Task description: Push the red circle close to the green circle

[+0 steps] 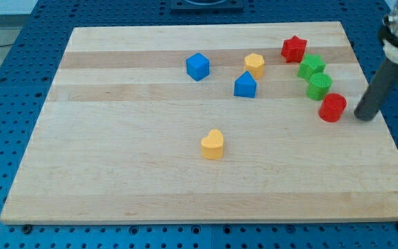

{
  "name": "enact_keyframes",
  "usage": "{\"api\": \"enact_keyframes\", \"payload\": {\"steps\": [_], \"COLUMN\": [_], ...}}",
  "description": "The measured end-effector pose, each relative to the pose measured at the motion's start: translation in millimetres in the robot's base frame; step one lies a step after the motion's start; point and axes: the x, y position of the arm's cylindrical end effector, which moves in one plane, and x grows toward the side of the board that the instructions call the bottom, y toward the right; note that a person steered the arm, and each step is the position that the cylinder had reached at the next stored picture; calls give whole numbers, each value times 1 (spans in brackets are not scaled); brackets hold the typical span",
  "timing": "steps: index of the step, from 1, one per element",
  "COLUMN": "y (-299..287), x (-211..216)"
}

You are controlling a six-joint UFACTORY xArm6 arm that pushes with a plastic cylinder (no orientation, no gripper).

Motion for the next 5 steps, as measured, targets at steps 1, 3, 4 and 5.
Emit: {"api": "enact_keyframes", "payload": {"steps": [1, 3, 4, 5], "y": [-20, -26, -17, -23], "x": [-11, 15, 32, 74]}}
